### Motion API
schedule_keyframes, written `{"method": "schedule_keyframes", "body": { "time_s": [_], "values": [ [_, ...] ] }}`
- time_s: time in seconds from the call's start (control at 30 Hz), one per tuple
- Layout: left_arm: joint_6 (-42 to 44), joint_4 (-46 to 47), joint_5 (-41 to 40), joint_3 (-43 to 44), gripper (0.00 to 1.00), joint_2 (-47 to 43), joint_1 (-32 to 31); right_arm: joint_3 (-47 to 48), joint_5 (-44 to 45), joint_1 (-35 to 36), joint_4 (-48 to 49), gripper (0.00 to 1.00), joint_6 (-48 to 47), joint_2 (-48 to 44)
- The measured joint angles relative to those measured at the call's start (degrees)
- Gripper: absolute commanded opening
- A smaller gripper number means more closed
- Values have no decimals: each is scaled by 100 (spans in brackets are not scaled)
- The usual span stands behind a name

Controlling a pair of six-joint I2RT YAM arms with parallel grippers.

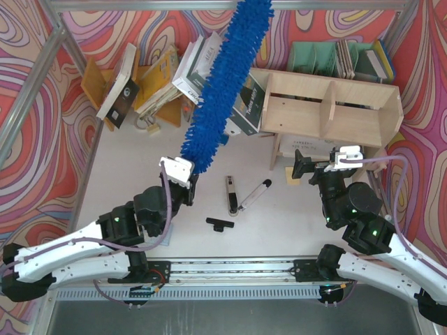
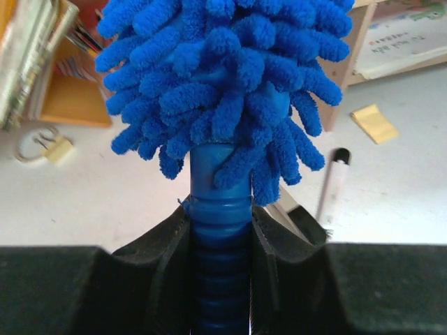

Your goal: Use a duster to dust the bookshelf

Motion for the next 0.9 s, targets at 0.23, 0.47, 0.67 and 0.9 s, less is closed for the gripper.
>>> {"method": "schedule_keyframes", "body": {
  "time_s": [0.23,0.47,0.67,0.9],
  "values": [
    [1847,2433,-170,-1198,0,251,9,0,2,0,0,99,0,0],
    [3101,3685,372,-1547,0,584,640,-26,2,0,7,99,-2,26],
    [3423,3845,1349,-1547,0,378,1528,-59,2,0,35,99,-48,190],
    [3906,3390,2682,-1480,0,319,2492,-76,2,0,42,99,-83,319]
  ]
}}
